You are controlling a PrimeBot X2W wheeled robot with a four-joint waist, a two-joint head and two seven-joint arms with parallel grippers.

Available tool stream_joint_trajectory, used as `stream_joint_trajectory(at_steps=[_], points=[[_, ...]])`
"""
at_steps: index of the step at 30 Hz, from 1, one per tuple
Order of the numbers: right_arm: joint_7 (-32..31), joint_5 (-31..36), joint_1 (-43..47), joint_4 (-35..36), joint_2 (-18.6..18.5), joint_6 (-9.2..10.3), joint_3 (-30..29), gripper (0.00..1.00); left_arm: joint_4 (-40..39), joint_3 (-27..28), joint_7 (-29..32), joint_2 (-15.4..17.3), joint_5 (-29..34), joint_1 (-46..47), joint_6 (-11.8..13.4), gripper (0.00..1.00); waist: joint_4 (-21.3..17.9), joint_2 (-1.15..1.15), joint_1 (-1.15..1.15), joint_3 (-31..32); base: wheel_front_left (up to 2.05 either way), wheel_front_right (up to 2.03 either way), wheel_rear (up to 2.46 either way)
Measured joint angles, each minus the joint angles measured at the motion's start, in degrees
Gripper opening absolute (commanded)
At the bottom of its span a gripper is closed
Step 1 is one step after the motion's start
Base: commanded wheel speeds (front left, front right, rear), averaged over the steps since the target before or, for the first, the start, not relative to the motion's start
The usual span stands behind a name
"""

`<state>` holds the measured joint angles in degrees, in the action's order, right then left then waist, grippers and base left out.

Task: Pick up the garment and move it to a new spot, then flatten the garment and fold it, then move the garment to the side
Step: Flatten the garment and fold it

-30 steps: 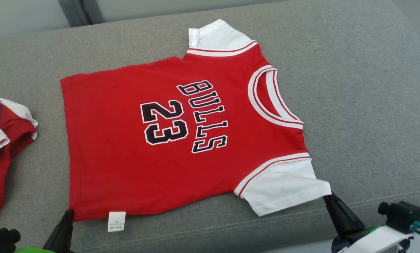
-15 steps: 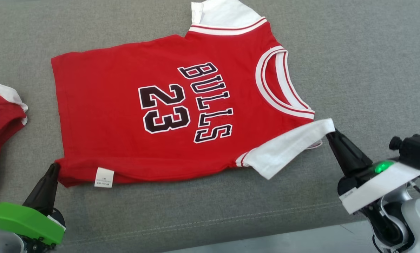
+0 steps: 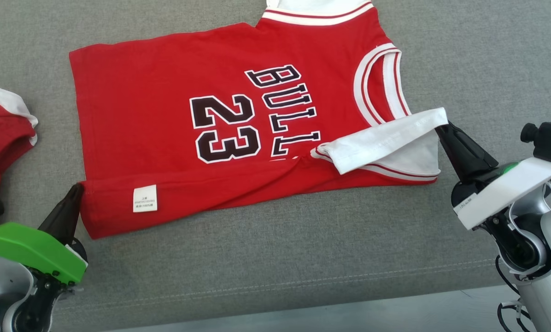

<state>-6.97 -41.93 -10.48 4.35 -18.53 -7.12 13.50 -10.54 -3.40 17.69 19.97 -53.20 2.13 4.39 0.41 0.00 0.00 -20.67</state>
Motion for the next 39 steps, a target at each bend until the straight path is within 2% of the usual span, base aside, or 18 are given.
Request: stream_joint_trajectory(at_steps=[18, 39], points=[[-3.6, -0.51, -6.48, -4.36, -0.59, 0.0, 1.13, 0.0, 7.44, -1.09, 1.43, -0.67, 0.53, 5.93, 0.6, 0.0, 0.21, 0.0, 0.0, -0.53, 0.0, 0.0, 0.0], [-6.27, -0.49, -11.92, -6.95, -1.29, 0.0, 3.55, 0.0, 14.56, -2.96, 1.43, -1.35, 1.54, 14.46, 0.65, 0.0, 1.51, 0.0, 0.0, -3.99, 0.0, 0.0, 0.0]])
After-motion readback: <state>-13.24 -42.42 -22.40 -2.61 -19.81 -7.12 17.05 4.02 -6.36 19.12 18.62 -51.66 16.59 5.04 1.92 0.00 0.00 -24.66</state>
